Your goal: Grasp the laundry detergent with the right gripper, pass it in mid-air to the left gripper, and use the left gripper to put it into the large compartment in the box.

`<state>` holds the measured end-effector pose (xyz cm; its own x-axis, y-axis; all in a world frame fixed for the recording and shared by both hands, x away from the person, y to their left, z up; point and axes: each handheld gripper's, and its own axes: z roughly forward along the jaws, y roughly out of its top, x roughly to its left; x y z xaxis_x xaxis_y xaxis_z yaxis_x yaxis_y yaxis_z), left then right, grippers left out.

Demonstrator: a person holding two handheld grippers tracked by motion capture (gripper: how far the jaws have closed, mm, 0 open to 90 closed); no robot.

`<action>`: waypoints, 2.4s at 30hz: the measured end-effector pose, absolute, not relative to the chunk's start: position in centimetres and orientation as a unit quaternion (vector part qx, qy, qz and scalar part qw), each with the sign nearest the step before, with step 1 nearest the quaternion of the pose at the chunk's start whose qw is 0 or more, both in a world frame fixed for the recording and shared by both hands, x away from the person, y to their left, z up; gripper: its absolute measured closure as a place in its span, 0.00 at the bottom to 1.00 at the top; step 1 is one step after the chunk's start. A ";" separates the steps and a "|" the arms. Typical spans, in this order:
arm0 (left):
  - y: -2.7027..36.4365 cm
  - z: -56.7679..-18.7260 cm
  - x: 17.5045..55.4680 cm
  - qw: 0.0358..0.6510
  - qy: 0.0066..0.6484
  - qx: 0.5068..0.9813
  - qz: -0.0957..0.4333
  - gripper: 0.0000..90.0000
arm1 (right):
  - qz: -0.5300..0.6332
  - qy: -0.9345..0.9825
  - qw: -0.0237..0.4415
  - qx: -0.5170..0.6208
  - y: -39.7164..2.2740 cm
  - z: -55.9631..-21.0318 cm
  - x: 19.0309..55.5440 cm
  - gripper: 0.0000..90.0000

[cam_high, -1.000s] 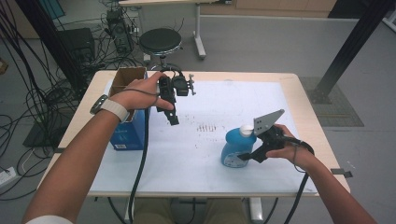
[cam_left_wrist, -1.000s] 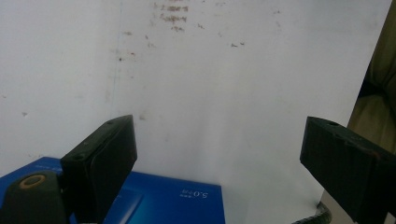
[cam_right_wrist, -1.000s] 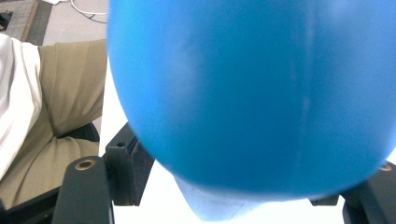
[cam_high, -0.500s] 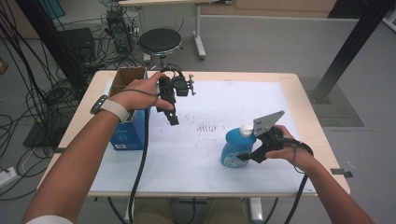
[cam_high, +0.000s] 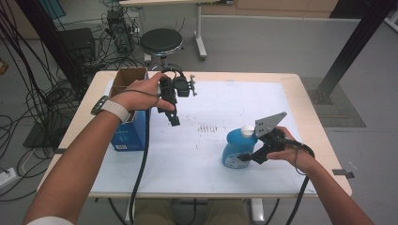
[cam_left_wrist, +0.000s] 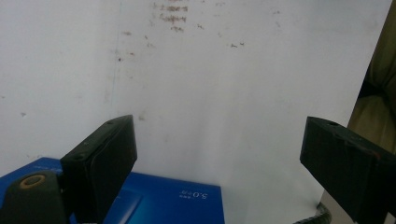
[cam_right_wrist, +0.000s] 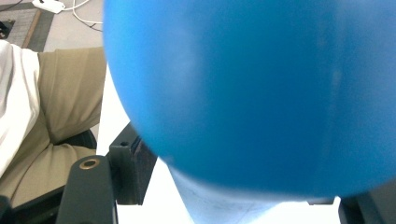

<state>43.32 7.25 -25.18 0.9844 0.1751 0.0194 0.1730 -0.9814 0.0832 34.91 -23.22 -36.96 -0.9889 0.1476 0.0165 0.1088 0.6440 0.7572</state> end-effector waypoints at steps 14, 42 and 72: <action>7.2 -25.2 43.3 0.041 0.089 0.995 0.013 0.13 | 0.422 0.904 0.028 0.071 -23.3 -37.1 34.8 0.37; 7.3 -25.3 43.3 0.042 0.090 0.995 0.015 0.13 | 0.436 0.897 0.029 0.070 -23.2 -37.4 34.7 0.39; 7.3 -25.4 43.4 0.044 0.091 0.995 0.015 0.13 | 0.445 0.892 0.034 0.072 -23.3 -37.8 34.7 0.39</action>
